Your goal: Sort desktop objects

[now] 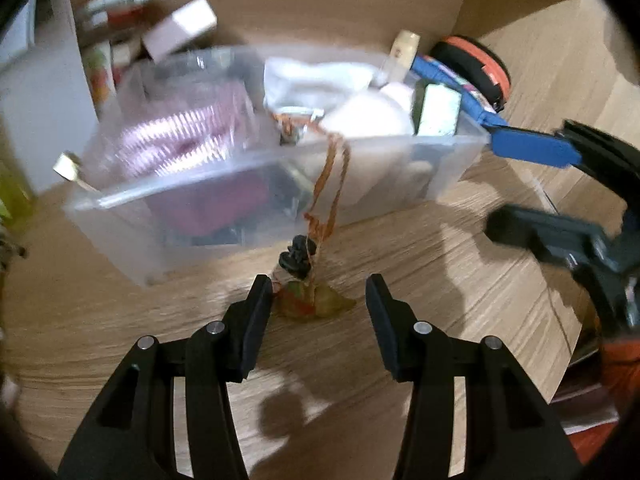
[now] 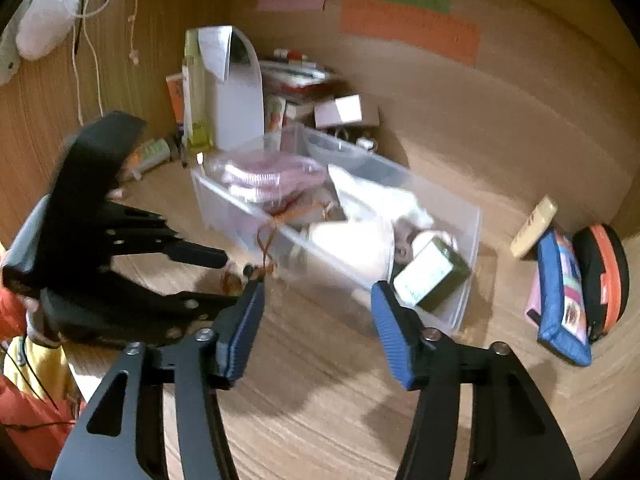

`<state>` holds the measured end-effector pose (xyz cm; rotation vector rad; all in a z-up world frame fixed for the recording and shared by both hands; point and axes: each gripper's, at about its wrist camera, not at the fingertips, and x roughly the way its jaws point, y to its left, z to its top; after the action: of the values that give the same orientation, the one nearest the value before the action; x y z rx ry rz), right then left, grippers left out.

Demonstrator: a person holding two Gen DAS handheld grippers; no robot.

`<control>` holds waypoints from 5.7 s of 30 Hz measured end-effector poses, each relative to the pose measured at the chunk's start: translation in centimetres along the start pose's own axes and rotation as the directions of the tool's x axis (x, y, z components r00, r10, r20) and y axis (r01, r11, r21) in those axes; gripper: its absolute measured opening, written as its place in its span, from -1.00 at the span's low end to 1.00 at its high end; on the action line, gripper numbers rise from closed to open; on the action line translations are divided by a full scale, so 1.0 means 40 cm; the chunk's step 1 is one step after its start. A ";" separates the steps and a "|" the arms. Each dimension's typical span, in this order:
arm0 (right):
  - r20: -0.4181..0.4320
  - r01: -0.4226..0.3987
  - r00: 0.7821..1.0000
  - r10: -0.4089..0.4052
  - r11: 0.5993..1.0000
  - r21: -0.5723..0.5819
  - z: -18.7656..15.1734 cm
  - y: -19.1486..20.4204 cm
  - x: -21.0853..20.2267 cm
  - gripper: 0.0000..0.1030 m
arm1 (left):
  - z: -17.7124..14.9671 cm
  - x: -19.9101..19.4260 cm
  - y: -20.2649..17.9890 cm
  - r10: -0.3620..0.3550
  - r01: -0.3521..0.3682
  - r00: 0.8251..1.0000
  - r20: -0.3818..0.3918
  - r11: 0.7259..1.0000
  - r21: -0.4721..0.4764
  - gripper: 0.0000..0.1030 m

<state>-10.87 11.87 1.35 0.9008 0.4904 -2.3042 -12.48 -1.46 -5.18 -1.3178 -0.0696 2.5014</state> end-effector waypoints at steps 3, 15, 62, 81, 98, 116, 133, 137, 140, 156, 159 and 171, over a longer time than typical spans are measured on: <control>-0.021 -0.003 1.000 0.003 1.000 0.004 -0.017 -0.001 0.009 0.16 | -0.002 0.003 -0.010 0.005 -0.006 1.000 0.014 1.000 0.010 -0.09; -0.102 -0.074 0.992 0.076 0.997 0.022 -0.030 0.033 0.103 0.16 | -0.059 -0.065 0.008 0.059 -0.060 0.992 0.109 0.998 0.005 -0.38; 0.036 -0.122 0.992 0.118 0.985 0.122 -0.006 -0.062 0.025 -0.63 | 0.064 -0.209 -0.034 -0.062 0.050 0.945 0.320 0.998 0.045 -0.38; 0.026 -0.090 0.996 0.087 0.987 0.129 0.030 -0.134 0.090 -0.63 | 0.138 -0.072 0.012 -0.021 0.022 0.973 0.229 1.000 -0.002 -0.38; 0.013 -0.017 1.000 0.016 0.993 0.119 0.040 -0.106 0.108 -0.60 | 0.131 -0.111 -0.006 -0.015 0.011 0.965 0.262 1.000 0.018 -0.38; 0.085 0.057 0.994 -0.067 0.991 0.123 0.044 -0.071 0.025 0.36 | 0.092 -0.181 0.005 0.044 -0.039 0.950 0.308 0.999 -0.022 -0.13; 0.132 0.122 0.981 -0.143 0.980 0.158 -0.009 -0.043 -0.075 0.75 | 0.016 -0.242 -0.037 0.253 -0.245 0.892 0.376 0.967 -0.070 0.62; 0.149 0.184 0.967 -0.207 0.970 0.158 -0.032 -0.028 -0.097 0.79 | -0.013 -0.255 -0.055 0.315 -0.300 0.864 0.394 0.949 -0.100 0.86; 0.174 0.212 0.955 -0.238 0.965 0.156 -0.053 -0.012 -0.117 0.85 | -0.029 -0.258 -0.068 0.332 -0.317 0.857 0.394 0.943 -0.104 0.88; 0.173 0.174 0.959 -0.226 0.947 0.269 -0.145 -0.013 -0.138 0.87 | -0.097 -0.265 -0.118 0.356 -0.333 0.828 0.434 0.934 -0.131 0.90; 0.176 0.164 0.959 -0.220 0.944 0.288 -0.150 -0.019 -0.141 0.87 | -0.101 -0.261 -0.120 0.360 -0.336 0.825 0.436 0.932 -0.135 0.90; 0.177 0.153 0.961 -0.212 0.942 0.297 -0.147 -0.017 -0.141 0.88 | -0.096 -0.253 -0.115 0.360 -0.337 0.826 0.434 0.932 -0.132 0.90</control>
<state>-5.22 17.78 1.28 0.7563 0.1633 -2.6513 -2.85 -0.46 1.53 -0.7844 0.0095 3.0989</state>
